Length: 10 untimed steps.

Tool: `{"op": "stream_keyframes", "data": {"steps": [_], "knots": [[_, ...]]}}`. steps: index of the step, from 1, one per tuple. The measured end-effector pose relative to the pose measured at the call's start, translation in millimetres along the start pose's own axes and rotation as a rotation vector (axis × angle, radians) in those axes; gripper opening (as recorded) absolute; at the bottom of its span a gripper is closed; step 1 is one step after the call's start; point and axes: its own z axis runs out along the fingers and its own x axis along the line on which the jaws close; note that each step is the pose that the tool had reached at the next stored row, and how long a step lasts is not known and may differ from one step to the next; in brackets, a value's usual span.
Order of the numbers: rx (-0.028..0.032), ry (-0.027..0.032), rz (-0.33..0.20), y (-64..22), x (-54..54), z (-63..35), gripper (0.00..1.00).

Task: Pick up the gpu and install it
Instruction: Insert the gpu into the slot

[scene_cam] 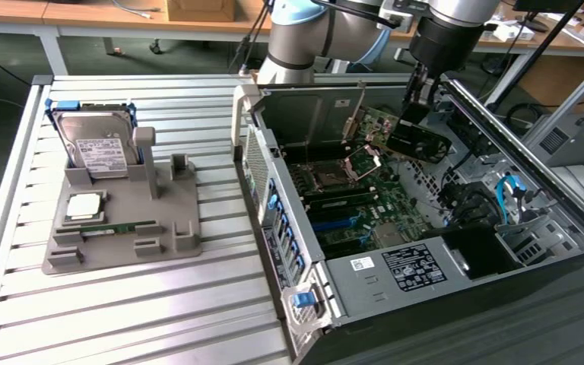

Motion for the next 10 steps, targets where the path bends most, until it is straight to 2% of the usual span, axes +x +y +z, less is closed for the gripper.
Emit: {"op": "stream_keyframes", "data": {"steps": [10], "knots": [[-0.0002, -0.0005, -0.029, 0.0, 0.0, 0.0, 0.27]]}}
